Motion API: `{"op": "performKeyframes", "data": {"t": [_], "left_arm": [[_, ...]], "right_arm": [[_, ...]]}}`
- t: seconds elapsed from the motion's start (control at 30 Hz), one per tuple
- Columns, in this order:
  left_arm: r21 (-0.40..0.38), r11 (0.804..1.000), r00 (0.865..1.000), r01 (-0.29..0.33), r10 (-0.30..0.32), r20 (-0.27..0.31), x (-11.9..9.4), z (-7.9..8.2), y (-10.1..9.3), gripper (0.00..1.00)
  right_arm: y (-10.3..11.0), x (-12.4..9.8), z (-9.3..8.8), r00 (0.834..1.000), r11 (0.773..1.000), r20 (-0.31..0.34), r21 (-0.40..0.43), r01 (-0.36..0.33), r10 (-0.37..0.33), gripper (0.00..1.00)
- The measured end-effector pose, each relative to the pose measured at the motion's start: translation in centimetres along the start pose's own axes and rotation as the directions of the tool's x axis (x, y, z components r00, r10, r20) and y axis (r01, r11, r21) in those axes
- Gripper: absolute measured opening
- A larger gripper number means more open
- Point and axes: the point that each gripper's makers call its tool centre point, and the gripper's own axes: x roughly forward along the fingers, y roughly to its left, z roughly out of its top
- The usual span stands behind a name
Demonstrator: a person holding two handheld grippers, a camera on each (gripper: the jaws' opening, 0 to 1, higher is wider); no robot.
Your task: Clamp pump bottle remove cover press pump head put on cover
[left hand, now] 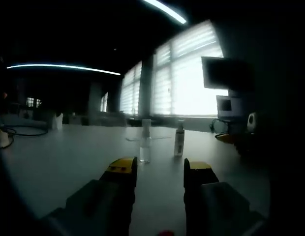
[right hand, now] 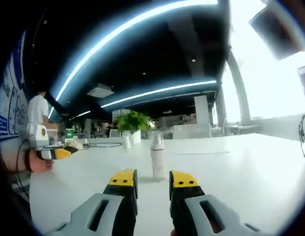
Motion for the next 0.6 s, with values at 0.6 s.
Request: {"op": "performKeyframes", "data": {"t": [0.6], "left_arm": [[0.03, 0.999, 0.999, -0.014, 0.013, 0.034, -0.2, 0.5, 0.1, 0.25]], "right_arm": [[1.9, -1.3, -0.5, 0.997, 0.996, -0.02, -0.052, -0.079, 0.078, 0.27]]}}
